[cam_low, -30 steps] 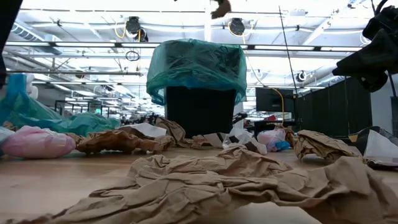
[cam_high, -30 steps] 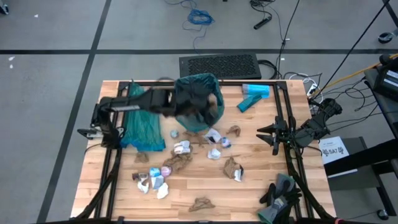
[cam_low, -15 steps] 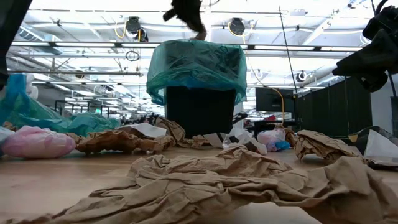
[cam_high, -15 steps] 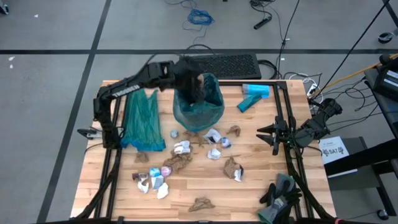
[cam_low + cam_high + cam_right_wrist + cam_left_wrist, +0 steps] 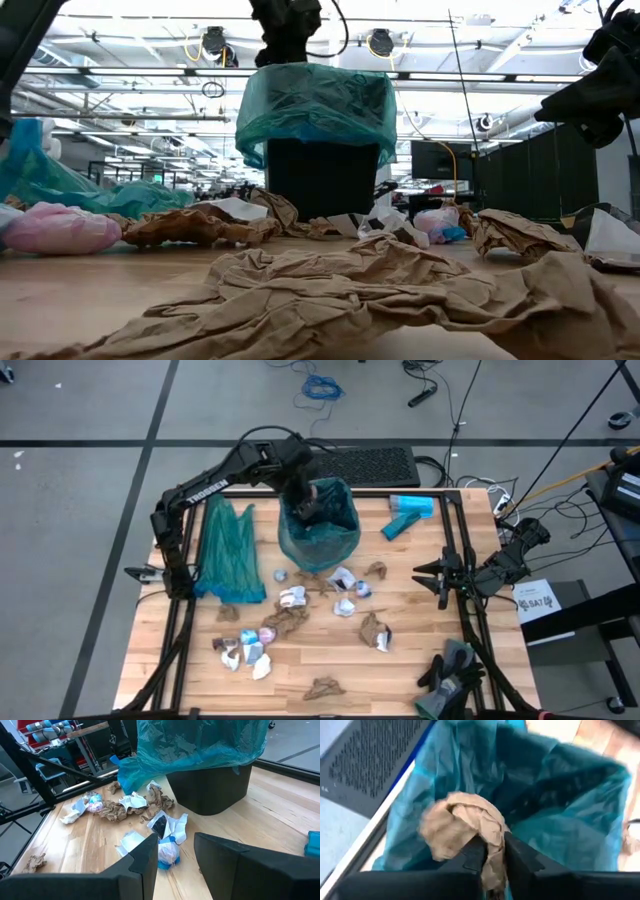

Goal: Place trash/remove bag and relplace
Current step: Put the brown napkin into the blue trash bag inside the black trash bin

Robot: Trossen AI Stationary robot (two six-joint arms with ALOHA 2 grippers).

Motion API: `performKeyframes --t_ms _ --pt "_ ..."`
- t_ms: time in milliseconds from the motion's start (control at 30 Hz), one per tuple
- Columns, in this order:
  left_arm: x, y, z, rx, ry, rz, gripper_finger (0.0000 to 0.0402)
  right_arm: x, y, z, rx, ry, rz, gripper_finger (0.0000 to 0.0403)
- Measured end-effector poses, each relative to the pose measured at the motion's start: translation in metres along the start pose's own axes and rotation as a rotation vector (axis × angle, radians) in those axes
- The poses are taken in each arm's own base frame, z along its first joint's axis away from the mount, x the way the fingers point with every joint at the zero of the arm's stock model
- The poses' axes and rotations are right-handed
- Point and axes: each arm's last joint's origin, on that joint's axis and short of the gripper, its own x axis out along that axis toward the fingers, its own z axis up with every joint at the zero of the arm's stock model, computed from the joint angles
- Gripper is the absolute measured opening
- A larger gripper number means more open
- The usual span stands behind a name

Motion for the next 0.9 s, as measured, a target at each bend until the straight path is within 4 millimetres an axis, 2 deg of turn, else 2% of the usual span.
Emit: performKeyframes --t_ms 200,433,600,900 --pt "0.005 0.001 0.0 0.122 0.018 0.013 0.0126 0.0 0.0 0.0 0.0 0.0 0.0 0.0121" --pt "0.006 -0.021 -0.004 0.199 0.034 -0.031 0.0134 0.0 0.0 0.0 0.0 0.0 0.0 0.0121" --pt "0.007 -0.055 -0.011 0.282 0.053 -0.075 0.0134 0.0 0.0 0.0 0.0 0.0 0.0 0.0121" --pt "-0.001 -0.145 -0.042 0.351 0.06 -0.138 0.0135 0.0 0.0 0.0 0.0 0.0 0.0 0.0121"
